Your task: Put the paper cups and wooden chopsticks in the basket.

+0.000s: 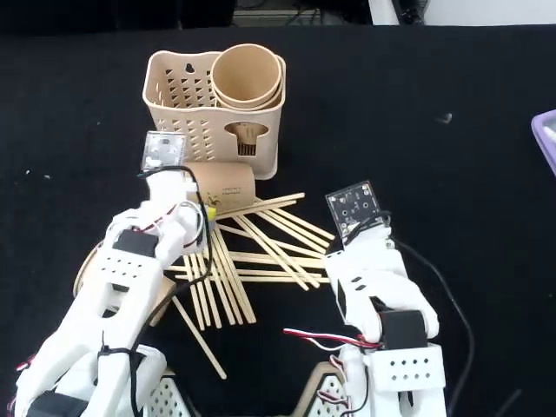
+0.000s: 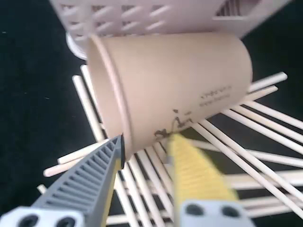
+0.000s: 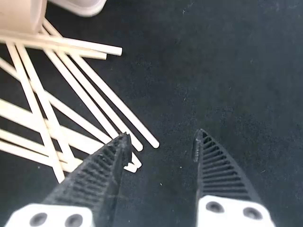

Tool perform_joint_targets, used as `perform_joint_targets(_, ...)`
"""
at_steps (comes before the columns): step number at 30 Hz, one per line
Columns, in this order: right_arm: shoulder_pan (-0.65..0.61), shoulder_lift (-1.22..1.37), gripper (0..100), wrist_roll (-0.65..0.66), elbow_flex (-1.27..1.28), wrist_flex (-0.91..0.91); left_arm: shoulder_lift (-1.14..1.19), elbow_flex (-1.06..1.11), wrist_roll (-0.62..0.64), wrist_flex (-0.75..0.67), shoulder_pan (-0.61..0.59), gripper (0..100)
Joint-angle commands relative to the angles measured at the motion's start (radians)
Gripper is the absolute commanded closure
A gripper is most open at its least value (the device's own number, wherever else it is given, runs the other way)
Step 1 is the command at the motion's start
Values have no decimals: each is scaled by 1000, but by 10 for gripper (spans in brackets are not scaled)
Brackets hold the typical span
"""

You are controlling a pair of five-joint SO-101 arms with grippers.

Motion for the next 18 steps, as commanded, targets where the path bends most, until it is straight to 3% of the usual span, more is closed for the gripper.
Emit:
perform_joint_targets(1,14,-21,780,-2,-5,-23,0,-96,2,34,48,952)
perform_joint_targets(5,14,-21,780,-2,-5,-23,-6,-94,2,54,82,957)
perform_joint_targets(11,14,-21,780,-2,-5,-23,-181,-130,-6,288,150,970)
perform_joint_targets(18,14,-21,780,-3,-5,-23,-417,-249,-216,562,41,970)
